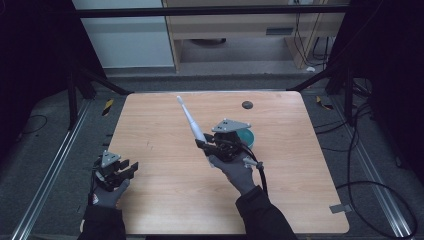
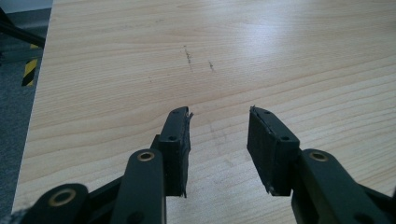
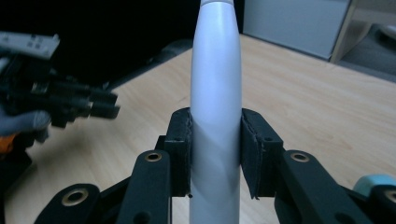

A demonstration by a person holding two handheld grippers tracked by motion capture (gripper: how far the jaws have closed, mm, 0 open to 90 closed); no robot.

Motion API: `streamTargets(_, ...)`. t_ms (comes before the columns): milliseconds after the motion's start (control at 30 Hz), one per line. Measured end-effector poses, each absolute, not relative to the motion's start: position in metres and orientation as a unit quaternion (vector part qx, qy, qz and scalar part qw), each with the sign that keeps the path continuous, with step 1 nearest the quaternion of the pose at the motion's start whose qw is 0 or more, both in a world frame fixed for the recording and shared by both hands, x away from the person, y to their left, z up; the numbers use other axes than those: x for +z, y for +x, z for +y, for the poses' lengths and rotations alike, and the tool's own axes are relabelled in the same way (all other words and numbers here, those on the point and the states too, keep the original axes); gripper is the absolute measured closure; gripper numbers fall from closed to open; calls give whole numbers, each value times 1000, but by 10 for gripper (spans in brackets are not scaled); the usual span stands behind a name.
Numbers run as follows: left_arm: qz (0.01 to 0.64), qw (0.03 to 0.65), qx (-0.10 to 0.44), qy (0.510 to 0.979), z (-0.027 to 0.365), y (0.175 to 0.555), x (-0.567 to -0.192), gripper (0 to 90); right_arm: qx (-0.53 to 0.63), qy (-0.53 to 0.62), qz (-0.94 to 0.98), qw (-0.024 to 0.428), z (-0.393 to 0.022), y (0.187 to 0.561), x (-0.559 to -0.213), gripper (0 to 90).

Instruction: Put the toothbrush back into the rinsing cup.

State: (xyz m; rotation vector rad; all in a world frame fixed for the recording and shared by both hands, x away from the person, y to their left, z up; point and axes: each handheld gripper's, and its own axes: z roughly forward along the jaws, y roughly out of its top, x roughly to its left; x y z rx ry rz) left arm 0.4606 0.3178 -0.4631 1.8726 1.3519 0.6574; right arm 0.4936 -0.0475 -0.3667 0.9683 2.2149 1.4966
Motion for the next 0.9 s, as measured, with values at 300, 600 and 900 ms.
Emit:
streamTargets(300,524,362,255,728,316,461,-464,586,550,374,723,187,-68,511,-363,665)
streamTargets(600,524,362,256,727,316,461,-464,587,559,410,689,211,-90,524,-365,665)
streamTargets(900,522,361,256,729,316,461,-465,588,558,439,663,237,-109,538,-367,665)
